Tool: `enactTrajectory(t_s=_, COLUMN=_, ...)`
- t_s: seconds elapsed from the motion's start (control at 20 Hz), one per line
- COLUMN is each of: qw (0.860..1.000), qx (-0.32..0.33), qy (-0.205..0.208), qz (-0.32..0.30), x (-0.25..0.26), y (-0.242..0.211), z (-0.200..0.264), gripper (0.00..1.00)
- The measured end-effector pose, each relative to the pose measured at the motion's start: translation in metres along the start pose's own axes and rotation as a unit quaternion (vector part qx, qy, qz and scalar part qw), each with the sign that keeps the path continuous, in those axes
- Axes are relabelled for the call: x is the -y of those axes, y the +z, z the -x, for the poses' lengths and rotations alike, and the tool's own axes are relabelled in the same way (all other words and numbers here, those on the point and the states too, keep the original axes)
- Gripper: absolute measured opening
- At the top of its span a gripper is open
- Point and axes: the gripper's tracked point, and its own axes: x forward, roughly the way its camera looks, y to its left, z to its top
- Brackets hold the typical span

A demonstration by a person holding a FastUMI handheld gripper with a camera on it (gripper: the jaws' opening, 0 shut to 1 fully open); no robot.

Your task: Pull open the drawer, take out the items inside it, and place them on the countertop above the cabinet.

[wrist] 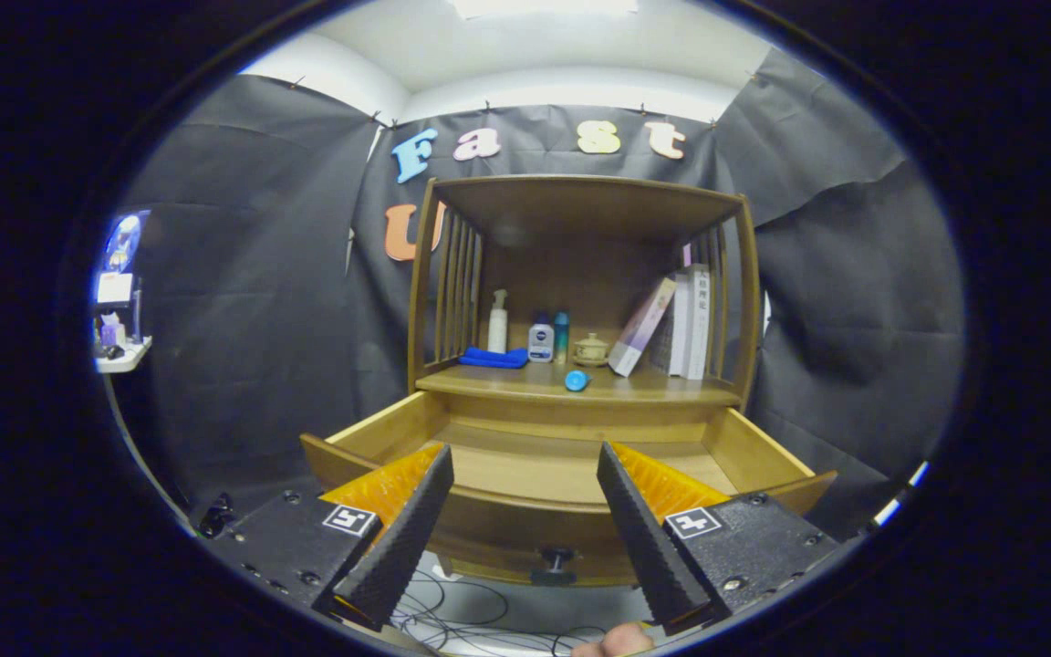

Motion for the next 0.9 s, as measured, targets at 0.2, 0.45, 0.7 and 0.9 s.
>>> enactTrajectory(t_s=0.2, qw=1.000, qx=-0.002, qy=-0.018, qz=-0.005, x=0.011, y=-0.032, z=0.003, gripper=1.00)
enactTrajectory(t_s=0.45, qw=0.999, qx=-0.021, qy=-0.027, qz=-0.026, x=0.021, y=-0.071, z=-0.005, gripper=1.00)
enactTrajectory(t_s=0.7, qw=0.998, qx=-0.034, qy=-0.036, qz=-0.034, x=0.030, y=-0.096, z=-0.015, gripper=1.00)
enactTrajectory(t_s=0.9, qw=0.997, qx=-0.046, qy=-0.045, qz=-0.048, x=0.029, y=-0.115, z=-0.026, gripper=1.00)
